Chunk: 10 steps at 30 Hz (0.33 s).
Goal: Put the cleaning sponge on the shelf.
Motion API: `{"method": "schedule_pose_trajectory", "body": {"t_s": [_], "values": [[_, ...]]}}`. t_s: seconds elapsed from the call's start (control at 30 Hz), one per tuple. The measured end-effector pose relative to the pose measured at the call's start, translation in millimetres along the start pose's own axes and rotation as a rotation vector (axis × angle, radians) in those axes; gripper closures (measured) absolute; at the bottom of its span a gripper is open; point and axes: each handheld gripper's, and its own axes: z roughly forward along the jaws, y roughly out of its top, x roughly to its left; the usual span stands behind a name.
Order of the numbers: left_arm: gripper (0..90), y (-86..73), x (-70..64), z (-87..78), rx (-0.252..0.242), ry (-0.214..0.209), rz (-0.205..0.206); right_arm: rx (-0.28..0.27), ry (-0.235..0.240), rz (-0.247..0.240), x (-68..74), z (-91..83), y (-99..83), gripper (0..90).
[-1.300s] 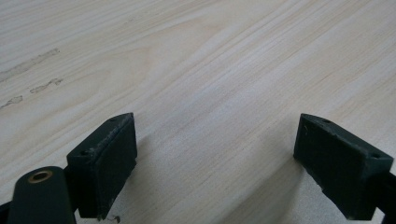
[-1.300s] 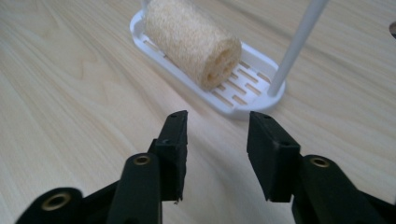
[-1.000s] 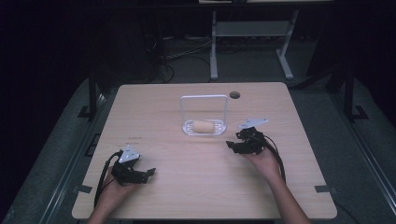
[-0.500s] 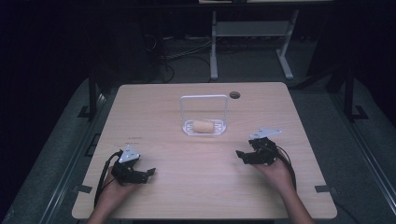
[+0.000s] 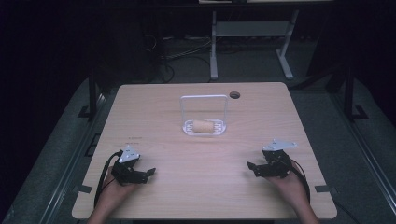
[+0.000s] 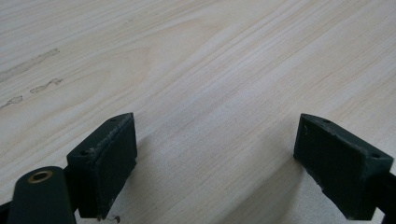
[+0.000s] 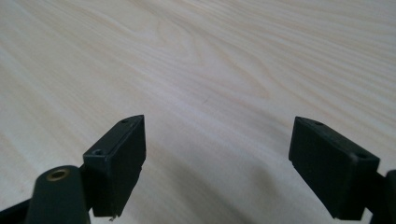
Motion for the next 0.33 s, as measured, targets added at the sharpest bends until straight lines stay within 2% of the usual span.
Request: {"method": "schedule_pose_trajectory", "body": {"t_s": [0.17, 0.33], "values": [[12.8, 0.0, 0.0, 0.0, 0.0, 0.0, 0.0, -0.01, -0.001, 0.011, -0.8, 0.0, -9.9, 17.2], [12.9, 0.0, 0.0, 0.0, 0.0, 0.0, 0.0, 0.006, -0.018, 0.006, -0.3, 4.1, -16.1, 15.5]]}}
